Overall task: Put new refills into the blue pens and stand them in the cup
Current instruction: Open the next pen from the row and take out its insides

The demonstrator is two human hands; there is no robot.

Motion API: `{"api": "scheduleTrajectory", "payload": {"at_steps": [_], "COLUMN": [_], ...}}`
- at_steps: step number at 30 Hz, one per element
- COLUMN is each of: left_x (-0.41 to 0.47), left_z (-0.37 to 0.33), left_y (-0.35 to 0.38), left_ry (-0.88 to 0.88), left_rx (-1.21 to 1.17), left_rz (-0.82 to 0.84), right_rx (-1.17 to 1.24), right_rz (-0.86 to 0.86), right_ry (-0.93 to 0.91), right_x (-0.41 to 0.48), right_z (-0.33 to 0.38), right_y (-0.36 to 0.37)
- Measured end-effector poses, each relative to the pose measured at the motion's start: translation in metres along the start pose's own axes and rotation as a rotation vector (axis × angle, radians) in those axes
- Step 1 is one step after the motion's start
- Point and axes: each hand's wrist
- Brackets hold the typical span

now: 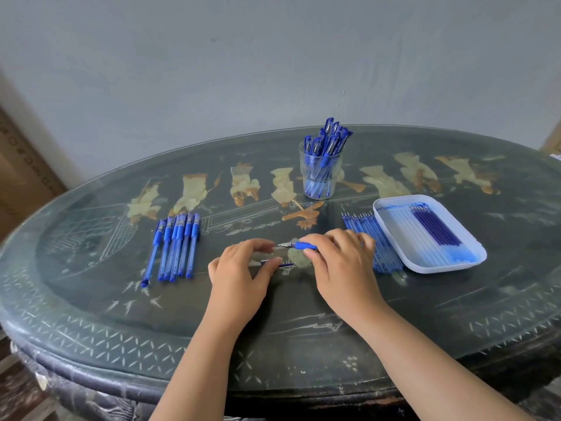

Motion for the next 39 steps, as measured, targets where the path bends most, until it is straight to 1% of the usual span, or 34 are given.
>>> {"api": "scheduleTrajectory", "payload": {"at_steps": [2,6,8,13,17,19,23,26,30,34,36,39], "left_x": [-0.0007,-0.0002,0.0008,0.0012,0.0008,0.0007,0.0014,0.0007,0.0004,-0.0001,-0.0006,0.0004], "left_z": [-0.0014,-0.0015,-0.0018,0.0025,0.0002,-0.0017,-0.0028,-0.0029,-0.0017,-0.0023,-0.0033,-0.0043], "left_y": [-0.0017,-0.0017,-0.0021,0.0016,-0.0004,-0.0024,-0.0028,-0.002,-0.0017,-0.0036,-0.0042,-0.0043], "left_ry": [0.049,0.144,0.148,0.191,0.094,0.112,0.078,0.048,0.067,0.002,0.018,0.021], "left_rx": [-0.064,-0.113,-0.12,-0.056,-0.137,-0.186,-0.165,-0.187,-0.196,-0.212,-0.238,-0.206], "left_rz": [-0.042,-0.069,-0.084,-0.097,-0.074,-0.062,-0.054,-0.029,-0.047,-0.043,-0.035,-0.05], "right_rx": [0.021,0.082,0.103,0.112,0.105,0.099,0.095,0.097,0.101,0.097,0.099,0.09], "right_rz": [0.008,0.064,0.085,0.049,0.075,0.088,0.064,0.057,0.061,0.055,0.055,0.065], "right_ry": [-0.01,-0.065,-0.091,-0.128,-0.102,-0.102,-0.129,-0.112,-0.111,-0.107,-0.096,-0.111], "right_x": [0.0001,-0.0003,-0.0005,-0.0015,-0.0017,-0.002,-0.0013,-0.0009,-0.0006,-0.0009,-0.0009,-0.0007], "right_z": [-0.0004,-0.0005,0.0,0.0027,0.0016,0.0018,0.0031,0.003,0.0031,0.0035,0.0035,0.0035], "right_y": [-0.0004,0.0007,0.0013,-0.0012,-0.0008,-0.0007,-0.0018,-0.0018,-0.0021,-0.0022,-0.0024,-0.0022]}}
Point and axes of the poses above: each hand's wrist, its own x-axis towards the middle knuckle, its own y-axis out of the palm, z = x × y, and after that the axes turned 12 degrees about y, right-handed
